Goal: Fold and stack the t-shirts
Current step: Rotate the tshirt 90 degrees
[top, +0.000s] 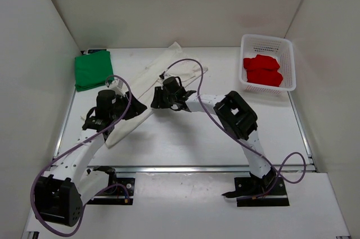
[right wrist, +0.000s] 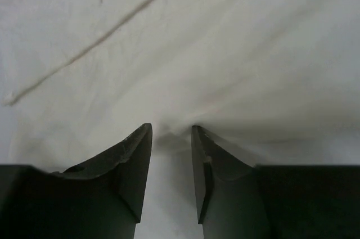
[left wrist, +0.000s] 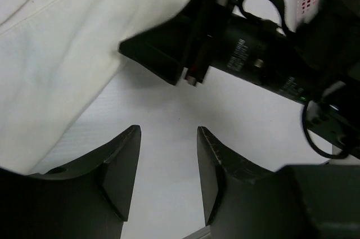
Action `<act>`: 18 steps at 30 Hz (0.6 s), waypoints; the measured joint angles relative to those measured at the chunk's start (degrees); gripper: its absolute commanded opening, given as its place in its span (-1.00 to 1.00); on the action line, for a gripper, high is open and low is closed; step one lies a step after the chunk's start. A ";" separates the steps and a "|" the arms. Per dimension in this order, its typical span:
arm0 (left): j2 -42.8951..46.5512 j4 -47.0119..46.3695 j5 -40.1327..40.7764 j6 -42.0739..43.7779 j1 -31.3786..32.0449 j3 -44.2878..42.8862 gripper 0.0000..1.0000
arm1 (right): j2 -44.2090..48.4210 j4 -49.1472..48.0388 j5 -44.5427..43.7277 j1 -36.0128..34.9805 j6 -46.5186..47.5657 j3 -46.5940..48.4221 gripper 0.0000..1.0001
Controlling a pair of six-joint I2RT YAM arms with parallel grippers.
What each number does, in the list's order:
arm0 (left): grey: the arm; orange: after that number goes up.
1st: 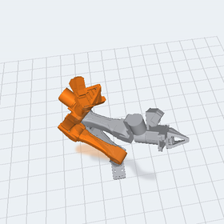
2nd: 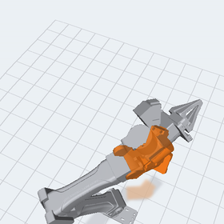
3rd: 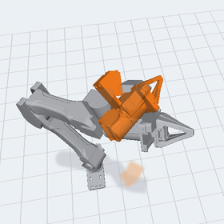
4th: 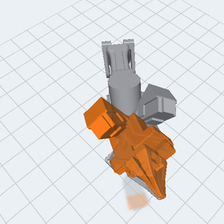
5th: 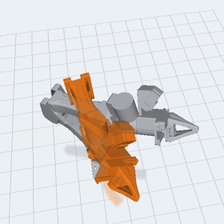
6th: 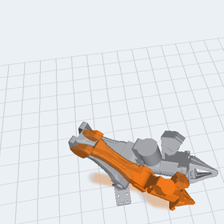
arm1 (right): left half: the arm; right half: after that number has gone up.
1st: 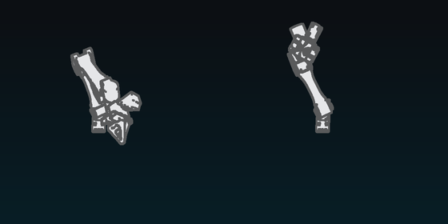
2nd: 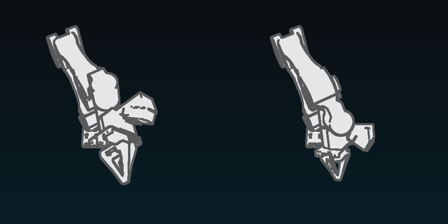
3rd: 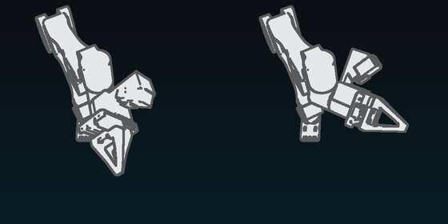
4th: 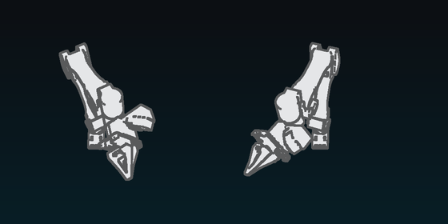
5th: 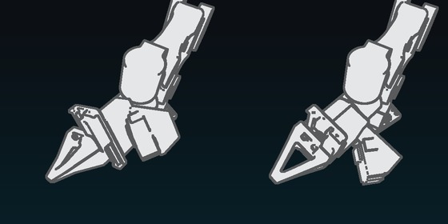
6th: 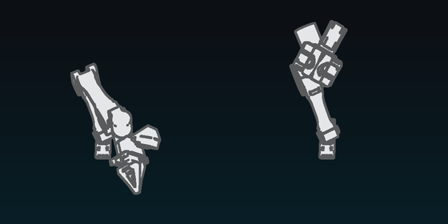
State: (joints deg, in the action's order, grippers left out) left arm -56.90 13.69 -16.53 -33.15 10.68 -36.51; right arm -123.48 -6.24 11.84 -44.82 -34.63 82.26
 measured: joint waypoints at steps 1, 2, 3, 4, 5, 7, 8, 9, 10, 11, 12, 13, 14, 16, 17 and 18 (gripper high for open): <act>0.02 -0.04 0.09 -0.02 0.00 0.07 0.10 | -2.62 0.79 -0.85 -0.20 -0.20 3.37 -0.51; 0.02 -0.04 0.28 0.02 0.00 0.11 0.09 | -5.05 1.31 -1.42 -0.42 -0.44 5.97 -0.71; 0.02 -0.04 0.61 0.09 0.04 0.15 0.07 | -7.15 1.46 -1.51 -0.50 -1.22 8.35 -0.87; 0.02 -0.04 0.81 0.15 0.17 0.15 0.08 | -8.28 1.62 -1.33 -0.55 -1.40 9.81 -0.96; 0.02 -0.09 1.01 0.17 0.22 0.15 0.08 | -8.81 1.88 -1.53 -0.59 -1.68 10.56 -1.00; 0.02 -0.37 1.36 0.20 0.39 0.28 0.08 | -8.00 1.46 -1.51 -0.28 -2.01 8.90 -0.99; 0.02 -0.55 1.64 0.20 0.61 0.48 0.06 | -6.73 0.52 -1.40 0.22 -2.14 6.73 -1.00; -0.04 -0.68 1.86 0.17 0.92 0.68 0.08 | -4.81 -0.74 -1.11 0.61 -2.36 3.34 -1.00; -0.13 -0.98 2.01 0.15 1.27 1.03 0.08 | -1.81 -1.86 -0.55 1.40 -2.60 -1.46 -1.00; -0.26 -1.29 2.14 0.11 1.81 1.42 0.07 | 0.94 -2.45 0.15 2.43 -2.47 -5.62 -1.00; -0.57 -1.62 2.32 0.02 2.38 1.75 0.08 | 4.61 -2.40 1.18 4.28 -2.16 -10.78 -1.00; -1.01 -2.14 2.45 -0.11 3.19 2.21 0.08 | 7.39 -1.84 2.05 6.45 -1.53 -14.40 -1.00; -1.38 -2.21 2.60 -0.33 4.20 2.67 0.08 | 10.12 -0.87 3.15 9.51 -0.81 -17.81 -0.99; -2.27 -2.45 2.89 -0.55 6.45 3.61 0.09 | 14.34 0.92 4.83 16.52 1.01 -22.47 -0.97; -2.73 -2.60 2.91 -0.74 7.52 4.13 0.10 | 15.89 2.03 5.62 20.06 2.21 -23.91 -0.87; -3.13 -2.58 2.91 -0.94 8.46 4.59 0.11 | 17.05 3.50 5.99 23.43 3.41 -24.63 -0.59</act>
State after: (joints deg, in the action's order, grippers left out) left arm -60.03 11.11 -13.63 -34.09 19.14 -31.92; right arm -106.43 -2.74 17.82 -21.39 -31.22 57.63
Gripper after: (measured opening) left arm 0.548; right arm 0.052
